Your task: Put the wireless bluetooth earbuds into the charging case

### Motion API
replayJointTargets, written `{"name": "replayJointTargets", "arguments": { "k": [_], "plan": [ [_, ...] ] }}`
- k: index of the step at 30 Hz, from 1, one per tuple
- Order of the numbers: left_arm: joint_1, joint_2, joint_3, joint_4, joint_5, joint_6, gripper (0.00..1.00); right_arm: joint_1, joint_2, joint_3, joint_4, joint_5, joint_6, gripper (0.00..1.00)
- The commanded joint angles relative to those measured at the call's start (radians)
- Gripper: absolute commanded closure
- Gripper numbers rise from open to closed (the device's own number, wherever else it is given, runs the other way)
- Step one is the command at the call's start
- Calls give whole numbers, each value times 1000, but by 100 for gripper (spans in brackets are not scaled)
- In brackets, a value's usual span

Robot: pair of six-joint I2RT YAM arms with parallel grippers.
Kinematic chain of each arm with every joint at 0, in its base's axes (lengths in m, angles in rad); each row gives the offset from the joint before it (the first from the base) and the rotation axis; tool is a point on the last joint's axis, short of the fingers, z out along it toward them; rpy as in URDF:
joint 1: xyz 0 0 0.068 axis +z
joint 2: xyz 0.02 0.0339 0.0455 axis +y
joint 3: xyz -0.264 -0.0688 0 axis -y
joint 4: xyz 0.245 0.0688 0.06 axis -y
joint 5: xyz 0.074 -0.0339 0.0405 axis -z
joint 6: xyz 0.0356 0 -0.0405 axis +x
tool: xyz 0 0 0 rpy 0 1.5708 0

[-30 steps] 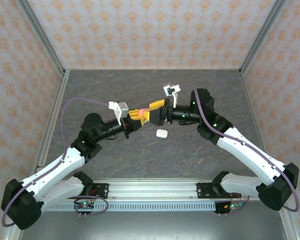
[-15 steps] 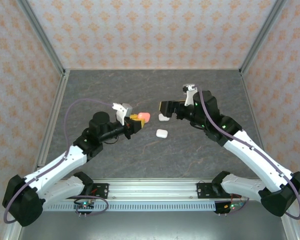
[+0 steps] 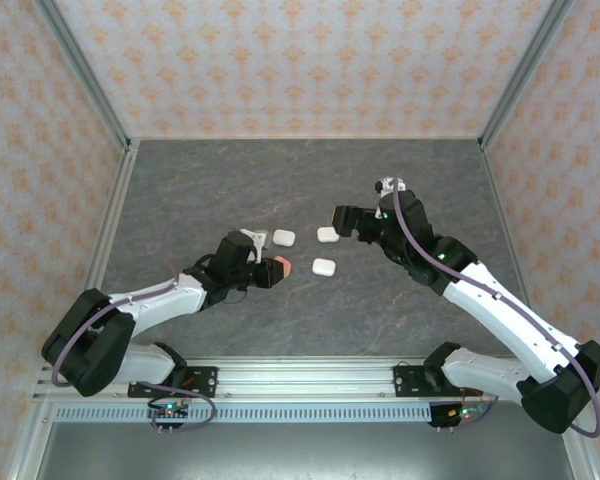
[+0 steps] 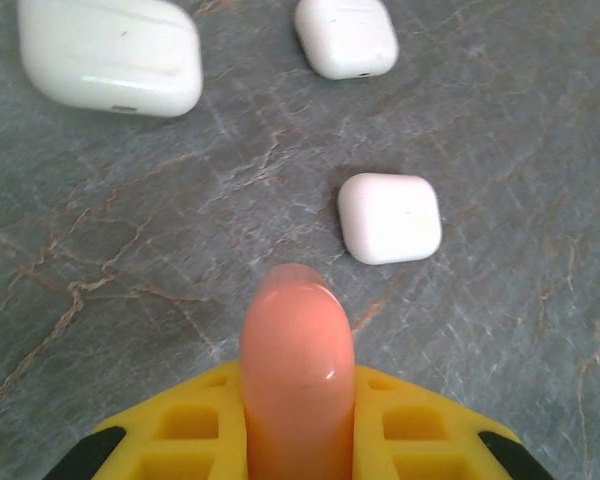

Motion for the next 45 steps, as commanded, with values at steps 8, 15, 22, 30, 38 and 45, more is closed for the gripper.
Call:
{"name": "replayJointTargets", "arguments": {
  "k": [8, 15, 22, 30, 38, 45],
  "plan": [
    [1, 110, 19, 61, -42, -92, 98, -6, 11, 7, -41, 45, -10, 1],
    [1, 90, 22, -4, -105, -77, 46, -62, 12, 1, -73, -2, -10, 1],
    [28, -68, 79, -192, -312, 39, 9, -243, -13, -63, -111, -27, -82, 1],
    [153, -246, 156, -303, -686, 216, 0, -502, -146, -299, 107, 142, -221, 1],
    [255, -306, 57, -74, -941, 415, 0, -590, -72, -568, 603, 162, -340, 1],
    [331, -212, -38, 106, -858, 477, 0, -591, 119, -730, 1123, 94, -388, 1]
  ]
}}
